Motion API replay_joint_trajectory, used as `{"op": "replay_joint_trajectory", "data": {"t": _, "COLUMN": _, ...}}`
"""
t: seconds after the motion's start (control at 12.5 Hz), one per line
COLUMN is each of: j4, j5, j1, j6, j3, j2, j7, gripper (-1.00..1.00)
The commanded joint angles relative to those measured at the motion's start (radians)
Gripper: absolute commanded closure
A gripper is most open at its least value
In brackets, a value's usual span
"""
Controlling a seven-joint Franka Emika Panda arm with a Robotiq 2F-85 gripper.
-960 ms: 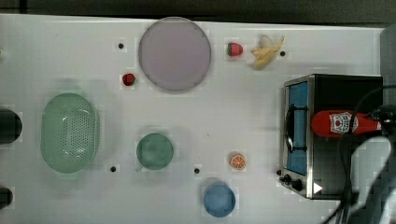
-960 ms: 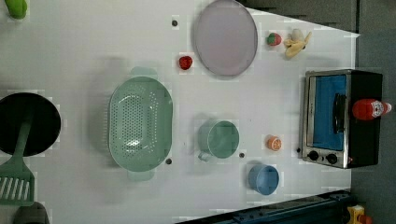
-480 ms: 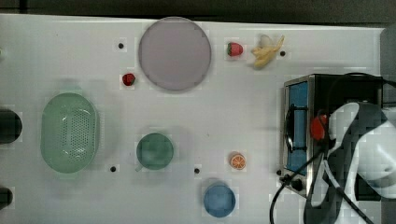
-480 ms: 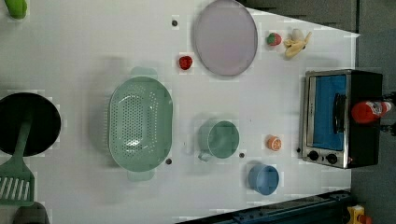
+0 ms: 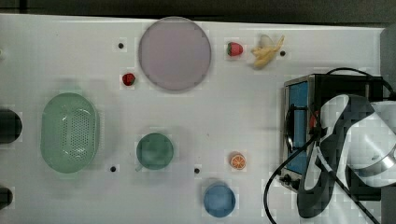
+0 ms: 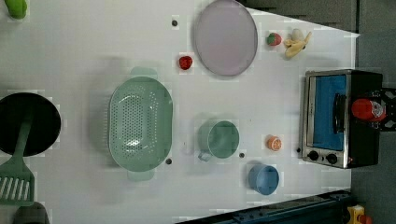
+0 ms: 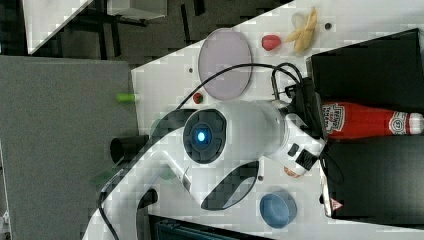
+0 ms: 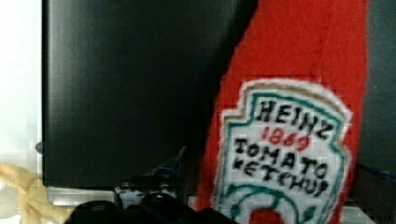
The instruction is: Pick Ketchup from oven and place it on table.
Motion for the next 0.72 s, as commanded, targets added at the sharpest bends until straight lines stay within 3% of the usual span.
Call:
{"op": "replay_joint_trajectory", "data": {"t": 0.08, "j4": 0.018, "j5": -0.006, "j1": -0.035, "j6": 0.006, "j3": -0.018, "j2": -0.019, "j7": 0.024, "gripper": -0.68}}
{"op": "replay_joint_trajectory", "data": {"t": 0.24, "j4": 0.024, "j5": -0.006, "j1": -0.032, "j6": 0.008, "j3": -0.014, "j2": -0.016, "j7": 0.024, "gripper": -0.27}}
{"op": "replay_joint_trajectory", "data": {"t": 0.72, "j4": 0.102, "j5": -0.037, "j1": -0.011, "j6": -0.019, "j3": -0.014, "j2": -0.039, "j7": -0.001, "gripper": -0.27}}
